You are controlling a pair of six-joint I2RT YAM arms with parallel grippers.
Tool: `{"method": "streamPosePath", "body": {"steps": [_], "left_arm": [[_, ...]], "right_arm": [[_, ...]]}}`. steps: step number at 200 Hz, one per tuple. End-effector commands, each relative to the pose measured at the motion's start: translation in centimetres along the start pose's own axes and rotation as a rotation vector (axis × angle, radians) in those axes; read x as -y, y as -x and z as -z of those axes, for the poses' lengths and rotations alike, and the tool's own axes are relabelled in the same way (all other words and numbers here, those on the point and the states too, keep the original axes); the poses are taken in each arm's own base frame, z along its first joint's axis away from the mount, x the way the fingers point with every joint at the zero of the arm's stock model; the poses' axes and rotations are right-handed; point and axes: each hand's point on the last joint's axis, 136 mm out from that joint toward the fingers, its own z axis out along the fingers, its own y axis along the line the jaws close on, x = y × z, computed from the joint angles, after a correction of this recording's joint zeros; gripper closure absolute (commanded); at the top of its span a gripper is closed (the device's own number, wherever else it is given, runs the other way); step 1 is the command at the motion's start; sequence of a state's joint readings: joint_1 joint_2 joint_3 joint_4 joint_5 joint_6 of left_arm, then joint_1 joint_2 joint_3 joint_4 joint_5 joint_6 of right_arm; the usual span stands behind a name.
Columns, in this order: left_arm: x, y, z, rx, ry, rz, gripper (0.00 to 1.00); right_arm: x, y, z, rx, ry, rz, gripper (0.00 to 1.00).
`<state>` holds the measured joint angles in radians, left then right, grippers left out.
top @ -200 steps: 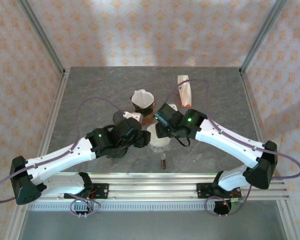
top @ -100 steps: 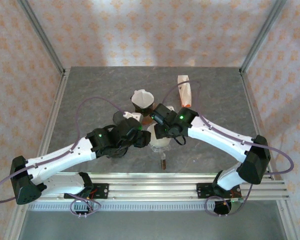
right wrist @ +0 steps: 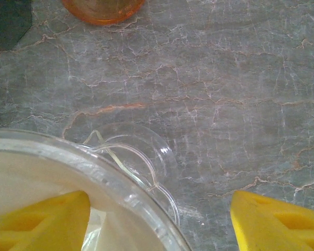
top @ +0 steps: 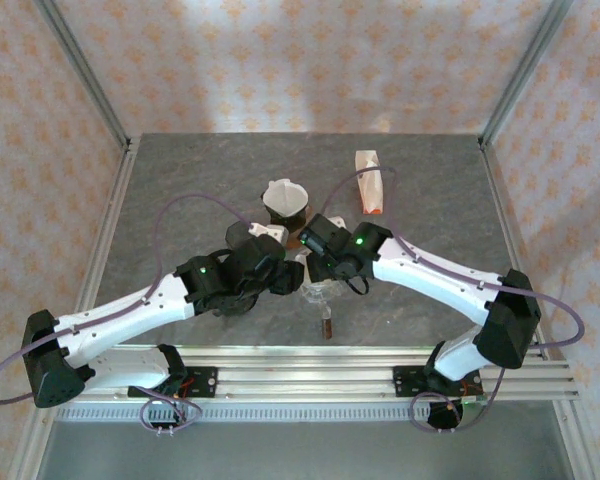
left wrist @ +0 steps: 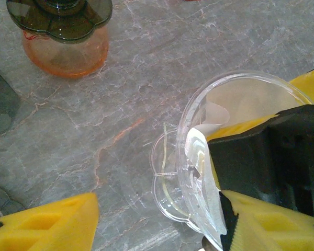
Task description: Place the coffee filter in the dripper
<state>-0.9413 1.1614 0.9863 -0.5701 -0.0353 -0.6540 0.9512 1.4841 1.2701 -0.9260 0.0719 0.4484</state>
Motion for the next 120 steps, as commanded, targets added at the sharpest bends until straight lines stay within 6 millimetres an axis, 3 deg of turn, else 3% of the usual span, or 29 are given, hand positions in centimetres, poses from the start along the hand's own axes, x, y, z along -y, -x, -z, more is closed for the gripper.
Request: {"method": "streamPosePath", "body": {"steps": [1,25,46,85,120], "left_arm": [[-0.8,-1.0,-0.4,-0.029,0.024,-0.002,0.38],[-0.9,-1.0,-0.3,-0.027,0.022,0.001,0.38],[-0.8,-1.0,-0.3,-0.024,0.017,0.006,0.38],[-0.6,-0.7,0.1,-0.01,0.0,0.016,0.29],[-0.6,-0.5,0.3,-0.003,0.0,0.018,0.27]], "right_arm": [[0.7,0.8,1.4,0.067,-0.029,0.0,0.28],[0.9,2.1,4.2,0.142,0.014,-0.042,0.28],[1.3,2.1,5.6,0.162,0.039,-0.073,0.28],[2.1,0.6,6.1,0.163,0.071,-0.121,0.28],[2.8,-0.4,6.0,0.162,0.084,-0.15,0.28]]}}
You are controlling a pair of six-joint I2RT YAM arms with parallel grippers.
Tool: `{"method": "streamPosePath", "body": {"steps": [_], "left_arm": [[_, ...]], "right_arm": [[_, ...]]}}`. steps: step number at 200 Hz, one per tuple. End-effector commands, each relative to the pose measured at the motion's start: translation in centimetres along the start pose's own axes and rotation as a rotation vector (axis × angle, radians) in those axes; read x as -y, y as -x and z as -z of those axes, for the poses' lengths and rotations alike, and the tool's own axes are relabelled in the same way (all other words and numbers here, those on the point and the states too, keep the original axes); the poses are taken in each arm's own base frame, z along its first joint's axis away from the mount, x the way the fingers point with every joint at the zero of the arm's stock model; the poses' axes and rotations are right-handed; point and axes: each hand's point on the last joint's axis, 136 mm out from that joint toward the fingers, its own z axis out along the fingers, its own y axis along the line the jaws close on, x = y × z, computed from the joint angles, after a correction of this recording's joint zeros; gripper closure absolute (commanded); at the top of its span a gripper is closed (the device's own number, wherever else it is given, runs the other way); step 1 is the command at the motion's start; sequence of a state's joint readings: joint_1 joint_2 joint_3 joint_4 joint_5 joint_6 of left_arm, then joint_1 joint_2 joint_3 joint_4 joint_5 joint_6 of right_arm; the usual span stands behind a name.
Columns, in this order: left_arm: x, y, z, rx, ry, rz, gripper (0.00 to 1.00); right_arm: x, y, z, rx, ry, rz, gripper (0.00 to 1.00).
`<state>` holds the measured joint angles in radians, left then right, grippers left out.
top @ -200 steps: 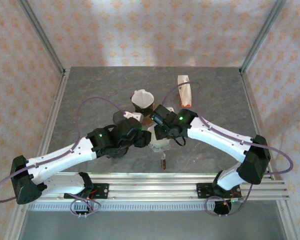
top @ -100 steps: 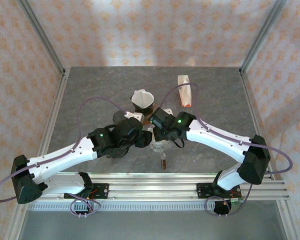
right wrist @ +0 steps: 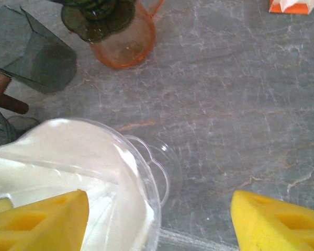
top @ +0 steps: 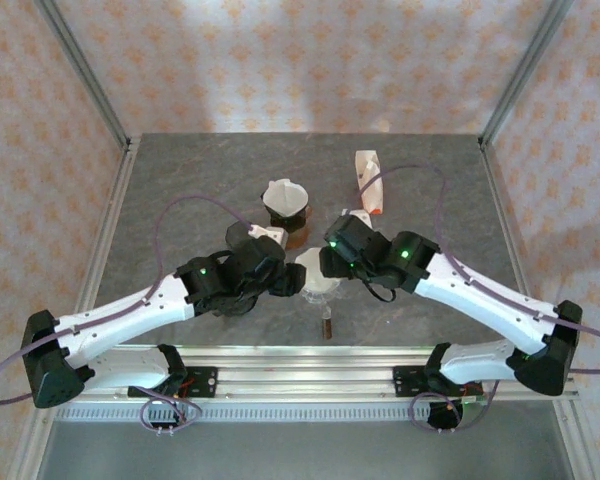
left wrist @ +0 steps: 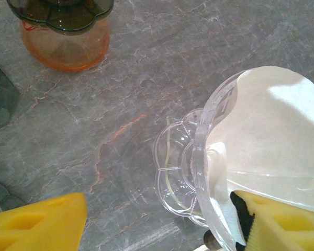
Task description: Place the coffee filter in the dripper
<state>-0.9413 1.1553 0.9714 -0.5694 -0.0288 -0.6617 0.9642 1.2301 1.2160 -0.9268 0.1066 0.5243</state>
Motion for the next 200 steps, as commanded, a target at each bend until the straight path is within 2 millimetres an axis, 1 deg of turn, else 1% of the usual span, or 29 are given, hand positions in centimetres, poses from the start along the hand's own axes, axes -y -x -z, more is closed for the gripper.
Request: {"method": "streamPosePath", "body": {"steps": [1,36,47,58,74,80,82,85,99,132,149,162,177,185,200], "left_arm": [[-0.3,-0.1,0.4,0.008,0.0,0.012,0.27],[-0.6,-0.2,0.3,0.006,0.008,0.012,0.27],[-0.6,-0.2,0.2,0.006,0.011,0.013,0.27],[-0.6,-0.2,0.2,0.005,0.012,0.01,0.27],[-0.6,-0.2,0.3,0.004,0.014,0.01,0.27],[-0.6,-0.1,0.3,0.006,0.015,0.01,0.25],[-0.6,-0.2,0.3,0.005,0.015,0.009,0.25],[-0.7,-0.1,0.3,0.007,0.015,0.011,0.24],[-0.6,0.2,0.7,0.018,0.011,0.014,0.21],[-0.5,1.1,1.8,0.061,-0.008,0.026,0.1],[-0.2,1.6,2.5,0.078,-0.03,0.038,0.09],[-0.2,2.2,3.5,0.105,-0.044,0.049,0.1],[-0.7,3.2,4.8,0.148,-0.052,0.075,0.12],[-1.3,3.7,5.4,0.166,-0.054,0.094,0.16],[-3.2,4.1,6.0,0.181,-0.026,0.129,0.25]], "right_arm": [[1.0,-1.0,0.1,-0.003,-0.023,-0.03,0.28],[1.7,-2.4,-0.9,-0.036,-0.045,-0.039,0.28],[1.9,-2.6,-1.0,-0.039,-0.05,-0.041,0.28],[1.7,-2.3,-0.8,-0.033,-0.045,-0.039,0.28],[1.4,-1.4,-0.1,-0.007,-0.036,-0.04,0.28],[1.4,-1.0,0.2,0.003,-0.034,-0.041,0.28],[1.4,-0.7,0.9,0.021,-0.02,-0.047,0.28],[1.3,-0.3,1.3,0.034,-0.01,-0.051,0.28],[1.1,0.6,2.4,0.07,0.014,-0.061,0.28],[1.4,1.4,3.8,0.117,0.026,-0.078,0.28],[1.9,1.6,4.4,0.14,0.024,-0.094,0.27],[2.4,1.7,4.9,0.16,0.027,-0.11,0.28],[2.9,1.6,5.4,0.179,0.034,-0.127,0.28],[3.2,1.4,5.6,0.187,0.038,-0.138,0.28],[3.8,0.9,5.6,0.194,0.044,-0.154,0.28]]}}
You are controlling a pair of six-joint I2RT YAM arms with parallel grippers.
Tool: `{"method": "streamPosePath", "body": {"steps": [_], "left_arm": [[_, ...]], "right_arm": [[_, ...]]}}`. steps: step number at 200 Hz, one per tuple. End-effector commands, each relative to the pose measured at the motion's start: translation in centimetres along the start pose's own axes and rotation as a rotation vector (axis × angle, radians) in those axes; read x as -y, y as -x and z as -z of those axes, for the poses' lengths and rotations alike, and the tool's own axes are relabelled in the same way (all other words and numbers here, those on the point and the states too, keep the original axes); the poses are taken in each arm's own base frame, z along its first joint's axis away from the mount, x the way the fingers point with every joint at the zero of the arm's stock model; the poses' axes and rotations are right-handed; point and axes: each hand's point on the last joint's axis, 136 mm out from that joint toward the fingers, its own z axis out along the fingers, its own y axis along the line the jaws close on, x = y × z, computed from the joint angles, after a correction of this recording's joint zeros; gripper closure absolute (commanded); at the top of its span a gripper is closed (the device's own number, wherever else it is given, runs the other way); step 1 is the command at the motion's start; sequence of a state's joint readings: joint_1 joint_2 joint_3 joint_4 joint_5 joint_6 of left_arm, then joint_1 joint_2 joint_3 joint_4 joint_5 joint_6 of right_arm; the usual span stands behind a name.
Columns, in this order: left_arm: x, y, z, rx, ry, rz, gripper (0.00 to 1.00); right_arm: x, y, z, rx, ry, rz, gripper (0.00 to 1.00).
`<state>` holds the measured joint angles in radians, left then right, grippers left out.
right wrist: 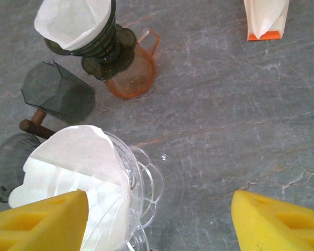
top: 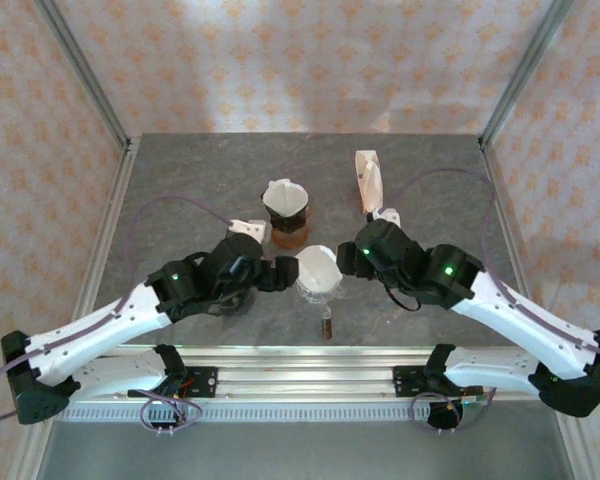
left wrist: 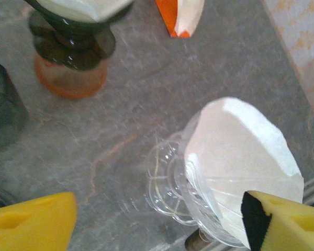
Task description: Place the coffee filter in the dripper
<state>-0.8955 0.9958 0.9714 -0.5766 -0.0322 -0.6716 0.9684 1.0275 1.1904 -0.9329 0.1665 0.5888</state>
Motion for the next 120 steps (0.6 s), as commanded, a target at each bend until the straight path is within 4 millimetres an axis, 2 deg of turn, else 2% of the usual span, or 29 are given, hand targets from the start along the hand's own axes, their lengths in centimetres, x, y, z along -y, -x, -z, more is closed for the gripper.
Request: {"method": "streamPosePath", "body": {"steps": [1,21,44,68,94,120], "left_arm": [[-2.4,1.7,1.6,0.054,0.046,0.054,0.25],[-6.3,1.8,1.1,0.04,0.125,0.112,0.3],[-10.4,1.5,-1.4,-0.008,0.179,0.217,0.33],[-14.2,2.3,-3.6,-0.01,0.261,0.277,0.38],[-17.2,3.2,-5.7,-0.011,0.326,0.331,0.39],[-19.7,3.9,-6.9,0.019,0.39,0.388,0.37]], "right_arm": [[1.9,-0.3,0.8,0.041,-0.03,-0.036,0.28],[2.6,-1.3,0.6,0.035,-0.024,-0.059,0.28],[3.3,-2.5,0.1,0.023,-0.017,-0.081,0.28],[3.9,-3.5,-0.1,0.011,-0.014,-0.096,0.28],[4.5,-4.2,-0.1,0.008,-0.009,-0.112,0.28],[5.1,-4.7,0.1,0.008,-0.006,-0.123,0.28]]}}
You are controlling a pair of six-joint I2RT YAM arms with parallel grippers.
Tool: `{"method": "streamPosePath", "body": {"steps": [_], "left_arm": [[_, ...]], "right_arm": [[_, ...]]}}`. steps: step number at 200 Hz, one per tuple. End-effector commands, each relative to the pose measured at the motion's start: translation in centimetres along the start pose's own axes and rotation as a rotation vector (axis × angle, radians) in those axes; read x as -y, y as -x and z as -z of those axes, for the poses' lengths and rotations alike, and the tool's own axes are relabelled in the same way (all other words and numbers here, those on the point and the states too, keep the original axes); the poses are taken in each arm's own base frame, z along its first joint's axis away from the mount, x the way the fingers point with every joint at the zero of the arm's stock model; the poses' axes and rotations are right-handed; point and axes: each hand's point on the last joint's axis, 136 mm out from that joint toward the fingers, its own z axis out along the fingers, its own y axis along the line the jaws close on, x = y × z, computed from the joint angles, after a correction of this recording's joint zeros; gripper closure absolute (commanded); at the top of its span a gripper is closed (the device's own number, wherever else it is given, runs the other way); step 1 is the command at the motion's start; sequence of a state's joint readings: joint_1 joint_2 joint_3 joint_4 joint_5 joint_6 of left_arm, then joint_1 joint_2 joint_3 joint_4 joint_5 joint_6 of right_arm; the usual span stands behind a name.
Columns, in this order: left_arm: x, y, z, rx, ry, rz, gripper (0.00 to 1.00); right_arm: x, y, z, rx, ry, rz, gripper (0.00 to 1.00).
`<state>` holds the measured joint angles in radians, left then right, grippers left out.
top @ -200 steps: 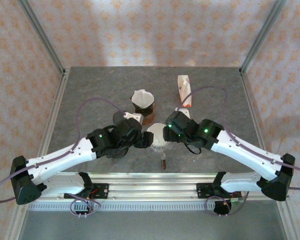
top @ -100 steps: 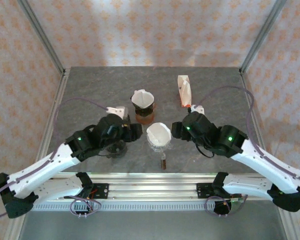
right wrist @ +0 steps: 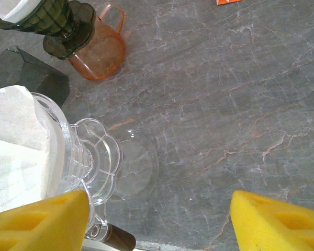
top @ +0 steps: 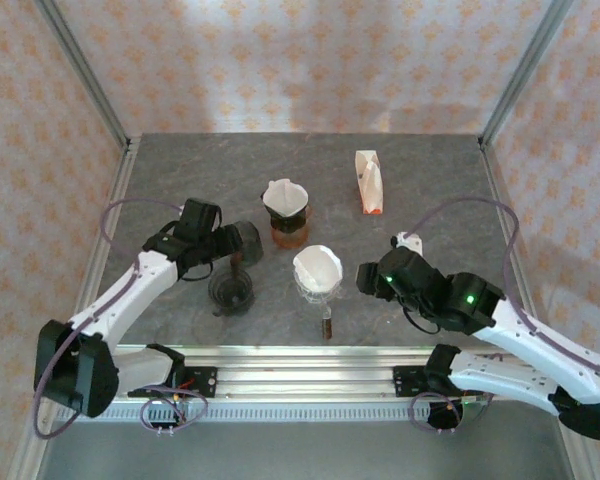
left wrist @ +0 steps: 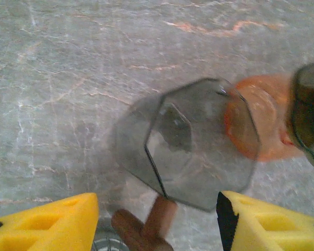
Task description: Place the coffee filter in the dripper
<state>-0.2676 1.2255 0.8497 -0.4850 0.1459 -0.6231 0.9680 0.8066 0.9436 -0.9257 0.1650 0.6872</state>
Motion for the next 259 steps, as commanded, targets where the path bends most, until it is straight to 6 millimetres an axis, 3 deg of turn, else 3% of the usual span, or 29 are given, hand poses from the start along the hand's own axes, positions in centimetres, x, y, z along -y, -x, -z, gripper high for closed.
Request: {"method": "streamPosePath", "body": {"steps": [1,28,60,106,190,228,259], "left_arm": [[0.3,2.4,-0.8,0.07,-0.013,0.027,0.37],[0.1,2.8,-2.8,0.06,0.011,0.05,0.39],[0.3,3.2,-4.0,0.052,0.02,0.058,0.48],[-0.8,2.7,-4.4,0.035,0.076,0.043,0.7],[-1.6,2.2,-3.7,0.023,0.111,0.035,1.0],[-1.2,2.5,-2.8,0.022,0.1,0.046,1.0],[-0.6,2.8,-1.6,0.04,0.062,0.056,1.0]], "right_arm": [[0.5,-0.1,0.3,0.019,0.008,-0.031,0.28],[0.9,-0.4,0.2,0.02,0.004,-0.033,0.28],[1.1,-0.6,0.2,0.015,0.004,-0.026,0.28],[1.6,-0.9,0.1,0.02,-0.004,-0.031,0.28],[2.3,-1.1,0.2,0.027,-0.02,-0.033,0.29],[3.3,-1.6,0.4,0.029,-0.032,-0.039,0.29],[4.1,-3.2,-0.2,-0.005,-0.026,-0.046,0.28]]}}
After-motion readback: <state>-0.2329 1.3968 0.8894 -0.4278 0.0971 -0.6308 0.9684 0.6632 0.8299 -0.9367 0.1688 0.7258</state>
